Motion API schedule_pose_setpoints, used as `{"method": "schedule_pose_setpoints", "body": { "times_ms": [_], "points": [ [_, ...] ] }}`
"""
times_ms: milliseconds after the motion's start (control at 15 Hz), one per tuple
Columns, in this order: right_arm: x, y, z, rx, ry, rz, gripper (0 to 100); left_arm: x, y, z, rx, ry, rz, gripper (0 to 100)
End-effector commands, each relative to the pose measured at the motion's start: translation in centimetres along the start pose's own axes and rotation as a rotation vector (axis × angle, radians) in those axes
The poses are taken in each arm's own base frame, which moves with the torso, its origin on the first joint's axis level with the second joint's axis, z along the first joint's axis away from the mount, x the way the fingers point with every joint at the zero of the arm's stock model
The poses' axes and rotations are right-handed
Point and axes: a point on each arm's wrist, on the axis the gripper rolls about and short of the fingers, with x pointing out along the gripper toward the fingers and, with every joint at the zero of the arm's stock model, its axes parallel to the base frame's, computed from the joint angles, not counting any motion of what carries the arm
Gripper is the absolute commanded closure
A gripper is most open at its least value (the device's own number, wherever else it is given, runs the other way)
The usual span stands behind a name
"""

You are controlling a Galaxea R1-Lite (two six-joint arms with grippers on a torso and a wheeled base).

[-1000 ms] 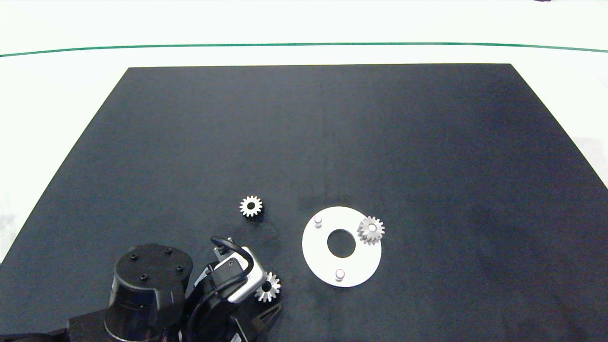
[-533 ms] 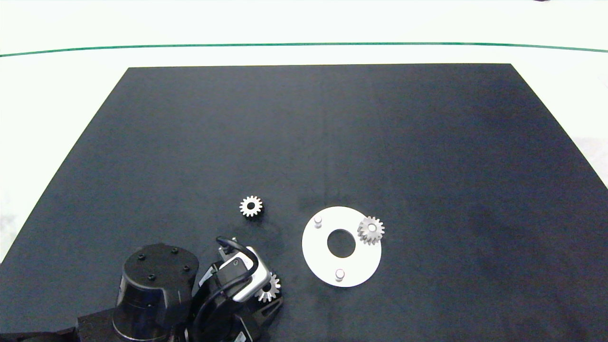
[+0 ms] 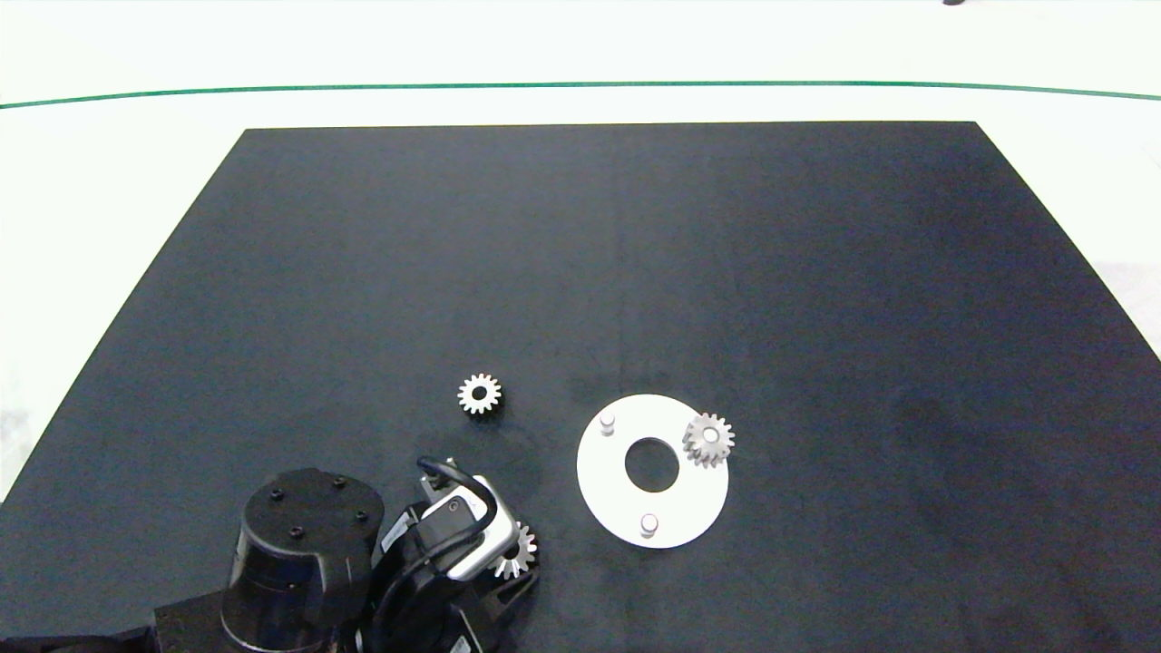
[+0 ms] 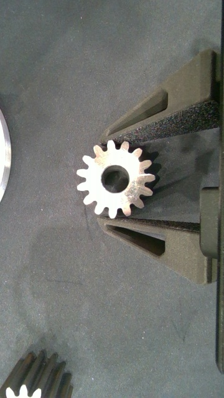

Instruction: Install three planetary gears onto the carrier pins

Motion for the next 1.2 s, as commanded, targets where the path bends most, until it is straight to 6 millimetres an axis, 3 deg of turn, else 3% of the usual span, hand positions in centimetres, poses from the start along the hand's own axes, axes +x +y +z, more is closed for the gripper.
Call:
{"method": "schedule_pose_setpoints", "body": {
  "times_ms": [67,667,1200],
  "points": [
    [0.0,0.0,0.0,-0.003,0.004,0.000,0,0.0,0.0,0.1,0.002,-0.004,0.001,75],
    [0.3,0.2,-0.5,-0.012,0.024,0.005,0,-1.0,0.0,0.5,0.005,-0.039,0.008,93],
    [0.9,0.6,-1.1,-0.026,0.063,0.012,0,-2.4,0.0,3.5,0.021,-0.112,0.023,93]
  ]
}}
